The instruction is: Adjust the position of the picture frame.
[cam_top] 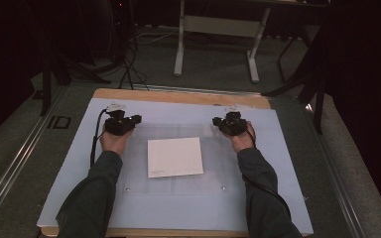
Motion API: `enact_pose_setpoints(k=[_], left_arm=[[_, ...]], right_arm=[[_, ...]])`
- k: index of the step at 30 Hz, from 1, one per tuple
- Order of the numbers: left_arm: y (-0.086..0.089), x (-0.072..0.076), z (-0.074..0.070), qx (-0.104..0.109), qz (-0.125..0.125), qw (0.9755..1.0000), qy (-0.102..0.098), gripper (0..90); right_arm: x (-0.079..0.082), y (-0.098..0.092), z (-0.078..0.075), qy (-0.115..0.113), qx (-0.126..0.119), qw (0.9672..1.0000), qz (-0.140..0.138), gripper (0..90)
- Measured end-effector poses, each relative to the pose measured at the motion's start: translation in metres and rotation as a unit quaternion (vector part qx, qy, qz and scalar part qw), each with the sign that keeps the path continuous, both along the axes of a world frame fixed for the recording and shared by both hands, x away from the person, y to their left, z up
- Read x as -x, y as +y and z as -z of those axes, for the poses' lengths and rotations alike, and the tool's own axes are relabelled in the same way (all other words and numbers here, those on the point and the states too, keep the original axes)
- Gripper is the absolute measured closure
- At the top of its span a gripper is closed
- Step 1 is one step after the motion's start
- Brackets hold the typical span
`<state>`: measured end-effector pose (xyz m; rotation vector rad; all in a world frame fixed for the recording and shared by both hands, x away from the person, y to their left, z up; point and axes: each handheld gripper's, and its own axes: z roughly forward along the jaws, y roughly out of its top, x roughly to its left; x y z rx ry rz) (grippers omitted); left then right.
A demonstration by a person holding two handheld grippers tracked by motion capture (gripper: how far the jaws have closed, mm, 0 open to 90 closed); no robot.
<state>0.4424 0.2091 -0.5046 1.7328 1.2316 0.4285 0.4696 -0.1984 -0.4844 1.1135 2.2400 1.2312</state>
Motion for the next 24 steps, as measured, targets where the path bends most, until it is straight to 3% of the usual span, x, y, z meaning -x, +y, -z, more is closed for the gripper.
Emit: enact_pose_setpoints(k=[4,13,19,24], left_arm=[[-0.011,-0.011,0.005,-0.003,0.000,0.9999,0.015,83.7],[-0.035,-0.019,0.016,-0.017,0.006,0.9991,0.039,84.4],[-0.040,-0.019,0.030,-0.011,0.000,0.9984,0.055,84.5],[-0.040,-0.019,0.031,-0.012,0.001,0.9985,0.054,84.6]], right_arm=[[0.002,-0.009,0.010,0.011,-0.010,0.9998,0.011,83.6],[-0.003,-0.030,0.026,0.027,-0.011,0.9988,0.039,84.1],[-0.007,-0.034,0.039,0.038,-0.008,0.9981,0.047,84.4],[-0.006,-0.035,0.046,0.037,-0.021,0.9975,0.056,84.4]])
